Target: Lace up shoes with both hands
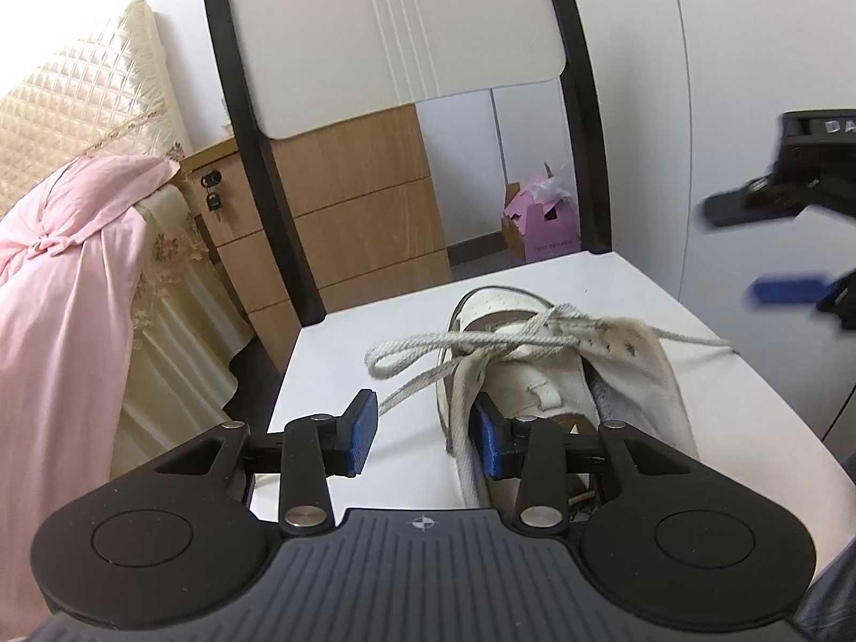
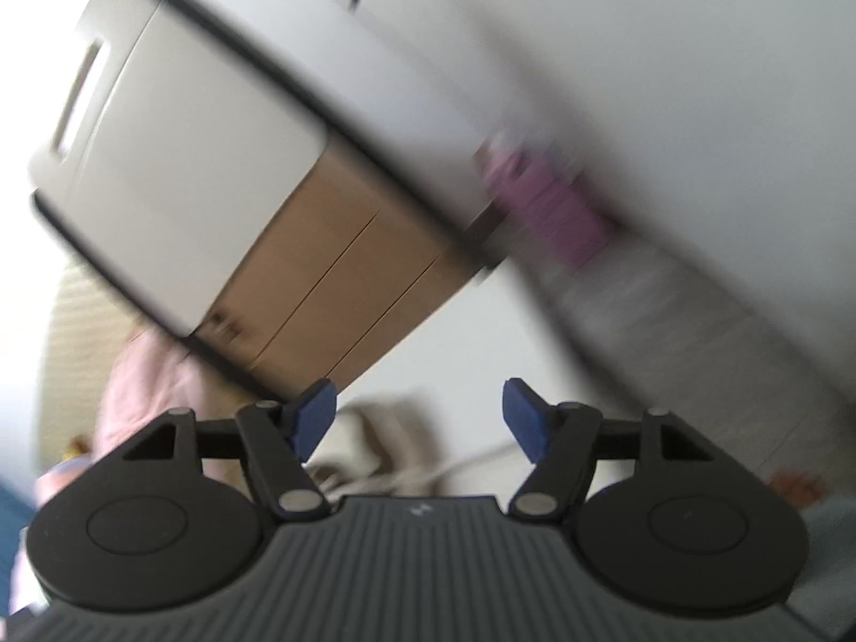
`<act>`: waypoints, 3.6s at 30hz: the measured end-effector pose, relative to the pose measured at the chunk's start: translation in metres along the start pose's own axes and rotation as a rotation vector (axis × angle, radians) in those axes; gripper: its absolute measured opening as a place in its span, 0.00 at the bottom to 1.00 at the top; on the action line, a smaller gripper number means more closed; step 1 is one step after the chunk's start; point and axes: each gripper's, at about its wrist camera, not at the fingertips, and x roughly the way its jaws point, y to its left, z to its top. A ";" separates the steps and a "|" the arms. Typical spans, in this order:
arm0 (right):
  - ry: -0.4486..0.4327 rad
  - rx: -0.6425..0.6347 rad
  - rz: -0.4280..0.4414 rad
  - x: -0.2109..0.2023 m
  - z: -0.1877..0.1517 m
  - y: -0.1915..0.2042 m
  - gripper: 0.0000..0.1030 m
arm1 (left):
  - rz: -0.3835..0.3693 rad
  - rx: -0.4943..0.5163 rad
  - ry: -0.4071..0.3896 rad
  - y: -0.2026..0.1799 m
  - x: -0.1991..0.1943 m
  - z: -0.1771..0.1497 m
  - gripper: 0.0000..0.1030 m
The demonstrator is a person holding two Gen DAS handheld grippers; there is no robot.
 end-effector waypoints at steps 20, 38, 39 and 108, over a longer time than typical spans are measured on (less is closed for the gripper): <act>-0.121 -0.034 -0.098 0.033 -0.009 0.013 0.02 | 0.059 -0.070 0.049 0.018 0.002 0.003 0.10; -0.119 -0.168 -0.274 0.003 0.008 0.001 0.65 | -0.037 -0.113 0.024 0.039 -0.002 -0.001 0.25; -0.129 -0.203 -0.276 0.002 0.005 0.007 0.69 | -0.046 -0.115 0.010 0.040 -0.006 -0.002 0.36; -0.072 -0.575 -0.275 0.029 -0.081 0.082 0.13 | -0.378 -1.039 0.304 0.146 0.076 -0.037 0.64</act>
